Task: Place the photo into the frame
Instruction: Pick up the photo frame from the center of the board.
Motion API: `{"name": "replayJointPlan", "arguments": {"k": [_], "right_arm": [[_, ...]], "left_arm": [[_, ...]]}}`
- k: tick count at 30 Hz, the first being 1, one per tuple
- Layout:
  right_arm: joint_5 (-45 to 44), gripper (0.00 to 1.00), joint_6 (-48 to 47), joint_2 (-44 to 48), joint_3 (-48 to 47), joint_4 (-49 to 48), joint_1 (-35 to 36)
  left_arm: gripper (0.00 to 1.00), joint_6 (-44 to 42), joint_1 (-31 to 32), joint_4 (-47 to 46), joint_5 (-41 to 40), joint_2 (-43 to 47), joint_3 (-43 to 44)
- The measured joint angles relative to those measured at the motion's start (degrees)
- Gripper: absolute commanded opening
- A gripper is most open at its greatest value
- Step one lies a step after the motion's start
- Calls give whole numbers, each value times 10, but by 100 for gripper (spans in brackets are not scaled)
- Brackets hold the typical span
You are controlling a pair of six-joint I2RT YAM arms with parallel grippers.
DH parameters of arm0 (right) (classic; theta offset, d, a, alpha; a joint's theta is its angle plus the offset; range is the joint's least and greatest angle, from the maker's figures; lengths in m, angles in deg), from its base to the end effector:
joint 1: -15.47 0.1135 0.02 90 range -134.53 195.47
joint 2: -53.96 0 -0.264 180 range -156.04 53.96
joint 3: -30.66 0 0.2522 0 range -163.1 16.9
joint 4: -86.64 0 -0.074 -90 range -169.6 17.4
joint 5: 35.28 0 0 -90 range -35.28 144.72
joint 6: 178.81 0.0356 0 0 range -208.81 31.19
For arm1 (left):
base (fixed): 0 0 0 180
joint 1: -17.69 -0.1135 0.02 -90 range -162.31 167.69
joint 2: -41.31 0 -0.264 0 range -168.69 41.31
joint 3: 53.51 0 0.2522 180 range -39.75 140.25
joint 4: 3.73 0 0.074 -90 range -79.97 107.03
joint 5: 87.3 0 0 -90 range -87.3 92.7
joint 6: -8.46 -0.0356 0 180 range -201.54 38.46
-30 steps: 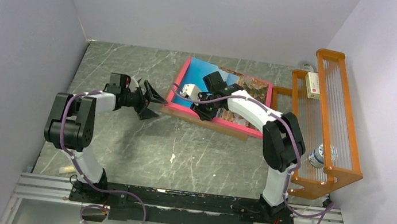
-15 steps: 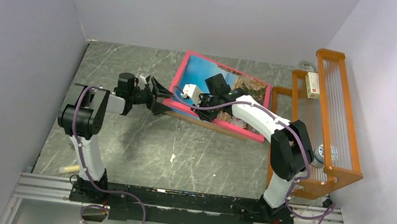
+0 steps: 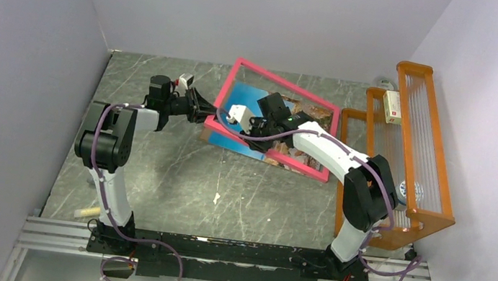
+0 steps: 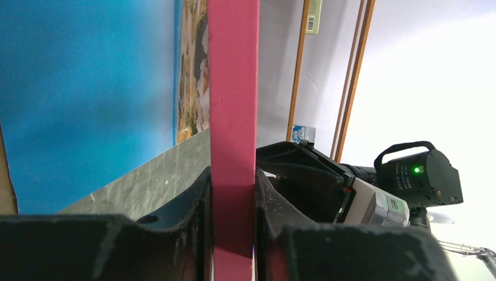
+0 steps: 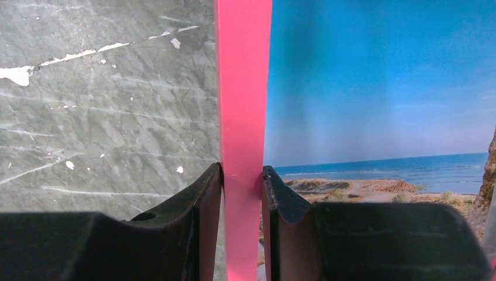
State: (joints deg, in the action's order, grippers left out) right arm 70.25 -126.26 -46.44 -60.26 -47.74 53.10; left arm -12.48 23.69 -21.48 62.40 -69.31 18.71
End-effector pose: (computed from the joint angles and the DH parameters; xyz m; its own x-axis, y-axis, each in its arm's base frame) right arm 0.2938 0.2386 0.2428 -0.0842 -0.8047 -0.5877 -0.9583 0.2270 -0.1736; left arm 0.3913 -0.0720 0.1715 -0.9250 -0.3766 -0.0501 -0.0216 0.1836 -0.9828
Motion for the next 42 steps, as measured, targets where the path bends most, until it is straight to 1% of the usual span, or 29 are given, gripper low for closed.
{"name": "replayJointPlan", "arguments": {"k": [1, 2, 3, 5, 7, 9, 11, 14, 16, 18, 22, 27, 31, 32, 34, 37, 38, 39, 40, 42], "right_arm": [[0, 37, 4, 0, 0, 0, 0], [-2, 50, 8, 0, 0, -1, 1], [-4, 58, 13, 0, 0, -2, 1], [-18, 67, 23, 2, 1, -12, 1], [-31, 72, 30, 5, 3, -25, 2], [-44, 73, 36, 12, 11, -36, 3], [-59, 74, 43, 21, 21, -46, 3], [-99, 74, 52, 37, 44, -75, 7], [-139, 73, 55, 55, 75, -108, 11], [-176, 71, 52, 84, 117, -141, 16], [-255, 65, 27, 159, 200, -215, 35], [-333, 52, -13, 216, 247, -298, 56], [-379, 47, -43, 227, 268, -349, 68], [-388, 44, -48, 227, 269, -354, 69], [-403, 31, -56, 227, 269, -360, 71], [-414, 5, -84, 227, 269, -362, 76], [-415, 0, -108, 227, 269, -356, 80], [-418, 0, -133, 227, 269, -353, 85], [-424, 0, -149, 226, 269, -354, 89], [-428, 0, -158, 226, 268, -360, 89]], "left_arm": [[3, 4, 0, -3, 3, 0, 0], [3, 9, 0, -7, 5, 0, 0], [3, 15, 0, -14, 5, 0, 0], [3, 36, 0, -28, 6, 0, 0], [3, 60, 0, -39, 5, 0, 0], [3, 81, 0, -40, 5, 5, 1], [3, 91, 0, -22, 4, 19, 5], [3, 79, 1, 54, 1, 44, 40], [2, 59, 1, 128, -6, 61, 74], [2, 41, 2, 199, -16, 78, 109], [3, 27, 2, 298, -28, 99, 145], [3, 29, 2, 380, -43, 103, 157], [3, 41, 2, 435, -52, 103, 171], [3, 43, 2, 441, -54, 104, 174], [2, 53, 2, 447, -56, 104, 176], [4, 61, 2, 460, -58, 104, 181], [8, 62, 2, 461, -60, 104, 186], [15, 61, 3, 461, -62, 104, 193], [24, 60, 3, 460, -63, 104, 198], [41, 61, 4, 464, -68, 106, 207]]}}
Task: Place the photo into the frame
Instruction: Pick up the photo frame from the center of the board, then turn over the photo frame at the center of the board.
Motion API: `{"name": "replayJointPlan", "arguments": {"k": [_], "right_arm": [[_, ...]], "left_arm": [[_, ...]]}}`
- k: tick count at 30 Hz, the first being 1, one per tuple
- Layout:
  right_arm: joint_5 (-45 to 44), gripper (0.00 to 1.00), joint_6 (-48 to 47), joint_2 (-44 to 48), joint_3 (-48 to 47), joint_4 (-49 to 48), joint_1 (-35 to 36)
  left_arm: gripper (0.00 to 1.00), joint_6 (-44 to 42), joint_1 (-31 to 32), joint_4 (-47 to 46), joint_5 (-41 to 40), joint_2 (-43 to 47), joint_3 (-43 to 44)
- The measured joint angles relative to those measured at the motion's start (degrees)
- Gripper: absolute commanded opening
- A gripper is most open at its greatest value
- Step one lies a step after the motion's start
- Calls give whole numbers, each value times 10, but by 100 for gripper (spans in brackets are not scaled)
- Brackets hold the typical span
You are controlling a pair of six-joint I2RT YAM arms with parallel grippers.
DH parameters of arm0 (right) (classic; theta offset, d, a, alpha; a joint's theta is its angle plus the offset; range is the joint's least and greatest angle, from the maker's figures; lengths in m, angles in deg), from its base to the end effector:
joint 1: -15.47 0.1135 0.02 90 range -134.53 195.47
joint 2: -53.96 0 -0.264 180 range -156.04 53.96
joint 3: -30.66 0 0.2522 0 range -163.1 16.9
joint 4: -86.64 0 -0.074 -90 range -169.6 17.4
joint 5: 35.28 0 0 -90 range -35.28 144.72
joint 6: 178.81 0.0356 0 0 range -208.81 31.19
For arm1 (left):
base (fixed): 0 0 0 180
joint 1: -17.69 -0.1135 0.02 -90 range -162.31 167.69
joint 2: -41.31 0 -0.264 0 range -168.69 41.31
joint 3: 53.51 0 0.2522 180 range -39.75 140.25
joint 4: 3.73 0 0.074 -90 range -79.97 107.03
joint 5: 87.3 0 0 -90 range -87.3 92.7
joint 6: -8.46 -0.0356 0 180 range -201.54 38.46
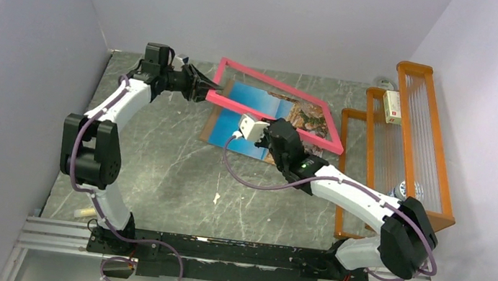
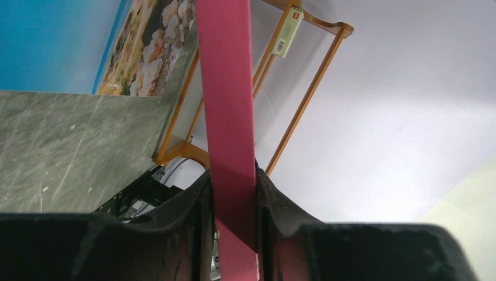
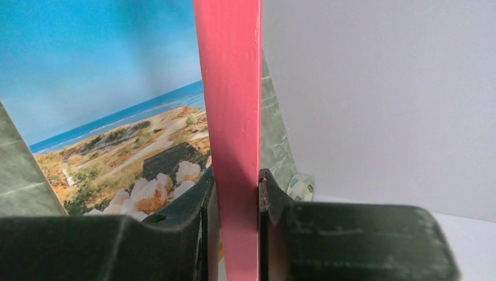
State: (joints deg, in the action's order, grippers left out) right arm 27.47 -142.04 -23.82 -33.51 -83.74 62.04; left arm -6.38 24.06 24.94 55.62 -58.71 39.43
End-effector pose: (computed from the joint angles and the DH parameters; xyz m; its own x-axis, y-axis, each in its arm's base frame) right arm 0.2224 0.2112 0.2705 0.1231 -0.9058 -0.4054 -0.4305 0.3193 -0.8442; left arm 0.3881 -0.0719 0.2866 -0.8354 -0.4932 0.2427 -0.3793 0.1977 -0.9039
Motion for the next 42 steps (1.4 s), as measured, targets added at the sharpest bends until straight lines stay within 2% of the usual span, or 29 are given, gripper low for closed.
{"name": "replayJointPlan", "arguments": {"k": [2, 3, 5, 7, 14, 22, 29, 36, 42], "right_arm": [[-3, 0, -3, 0, -3, -8, -1], [-5, 0, -3, 0, -5, -14, -2], [-9, 0, -3, -1, -11, -28, -5], [-11, 0, -5, -3, -19, -41, -7], [-13, 0, -20, -8, -61, -76, -9], [31, 0, -2, -29, -169, -31, 3], [33, 0, 102, -46, -251, -21, -7], [47, 0, 152, -49, -263, -5, -2], [91, 0, 276, -81, -363, 55, 19]], "left_arm": [[65, -5, 0, 5, -1, 0, 9], [73, -9, 0, 6, 0, 0, 14], [85, -18, 0, 9, -1, 0, 29], [93, -31, 0, 16, -3, 0, 50], [94, -103, -10, 80, -42, 10, 144], [94, -173, -78, 144, -118, 109, 177], [94, -252, -148, 228, -177, 188, 205], [94, -324, -162, 304, -213, 200, 255], [94, -355, -163, 334, -244, 220, 232]]}}
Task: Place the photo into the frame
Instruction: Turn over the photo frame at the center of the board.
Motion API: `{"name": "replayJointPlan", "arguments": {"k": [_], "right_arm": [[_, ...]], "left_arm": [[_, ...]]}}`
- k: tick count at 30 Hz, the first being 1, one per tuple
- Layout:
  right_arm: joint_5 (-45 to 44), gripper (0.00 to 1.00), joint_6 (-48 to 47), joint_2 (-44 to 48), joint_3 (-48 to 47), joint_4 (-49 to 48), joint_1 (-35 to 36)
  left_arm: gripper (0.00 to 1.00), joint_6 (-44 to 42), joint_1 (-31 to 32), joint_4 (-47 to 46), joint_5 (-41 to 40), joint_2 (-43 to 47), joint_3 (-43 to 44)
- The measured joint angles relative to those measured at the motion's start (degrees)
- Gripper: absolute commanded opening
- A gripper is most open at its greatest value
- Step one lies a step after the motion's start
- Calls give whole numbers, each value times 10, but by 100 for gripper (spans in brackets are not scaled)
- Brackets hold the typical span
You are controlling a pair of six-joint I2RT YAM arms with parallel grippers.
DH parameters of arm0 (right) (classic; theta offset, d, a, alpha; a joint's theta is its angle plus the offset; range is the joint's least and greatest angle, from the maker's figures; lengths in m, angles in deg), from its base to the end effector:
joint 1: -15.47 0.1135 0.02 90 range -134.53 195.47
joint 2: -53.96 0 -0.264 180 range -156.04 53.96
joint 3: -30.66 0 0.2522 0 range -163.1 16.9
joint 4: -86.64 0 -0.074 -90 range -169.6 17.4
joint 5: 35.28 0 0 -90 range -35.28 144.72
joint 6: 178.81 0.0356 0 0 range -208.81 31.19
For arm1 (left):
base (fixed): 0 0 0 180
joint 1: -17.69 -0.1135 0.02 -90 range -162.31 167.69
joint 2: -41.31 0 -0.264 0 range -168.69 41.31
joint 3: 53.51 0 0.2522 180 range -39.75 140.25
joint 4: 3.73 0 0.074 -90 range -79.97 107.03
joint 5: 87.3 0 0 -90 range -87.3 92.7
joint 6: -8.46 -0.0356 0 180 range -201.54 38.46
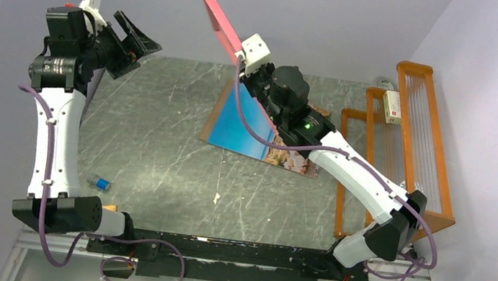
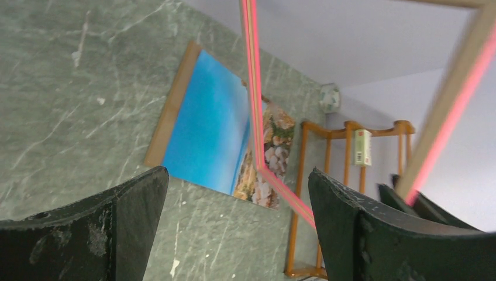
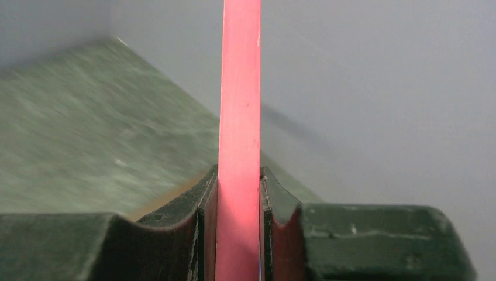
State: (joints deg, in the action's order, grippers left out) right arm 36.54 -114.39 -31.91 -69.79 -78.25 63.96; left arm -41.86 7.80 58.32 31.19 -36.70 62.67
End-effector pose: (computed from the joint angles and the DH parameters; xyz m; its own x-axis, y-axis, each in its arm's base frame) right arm 0.2422 0.2569 0.4393 0.2124 -0.3790 -0.9007 -0.4579 0.7757 -0.4344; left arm 0.2588 0.0279 0.4850 -0.4849 -0.6542 -0.5804 -0.0401 0.6796 -0.7325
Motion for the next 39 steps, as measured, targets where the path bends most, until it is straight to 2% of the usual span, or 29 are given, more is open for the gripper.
{"name": "replayJointPlan", "arguments": {"k": [6, 11, 19, 23, 26, 30, 34, 39], "right_arm": [[56, 0, 229, -27, -89, 30, 14], [72, 0, 419, -68, -129, 38, 13], [126, 0, 659, -169, -121, 43, -21], [154, 0, 765, -204, -59, 29, -68], [154, 0, 786, -209, -32, 2, -85], [155, 0, 816, -226, 27, -94, -110], [153, 0, 833, -271, 42, -186, -119], [171, 11, 873, -346, 37, -276, -119]], "left_arm": [[94, -26, 0, 11, -39, 3, -73], [94, -39, 0, 9, -68, 3, -172], [94, -61, -3, -4, -133, 3, -326], [94, -76, -11, -15, -165, 4, -365], [94, -80, -16, -22, -170, 2, -368], [94, -87, -24, -38, -172, -17, -378], [94, -88, -31, -48, -168, -47, -388], [94, -90, -38, -47, -168, -64, -388]]}}
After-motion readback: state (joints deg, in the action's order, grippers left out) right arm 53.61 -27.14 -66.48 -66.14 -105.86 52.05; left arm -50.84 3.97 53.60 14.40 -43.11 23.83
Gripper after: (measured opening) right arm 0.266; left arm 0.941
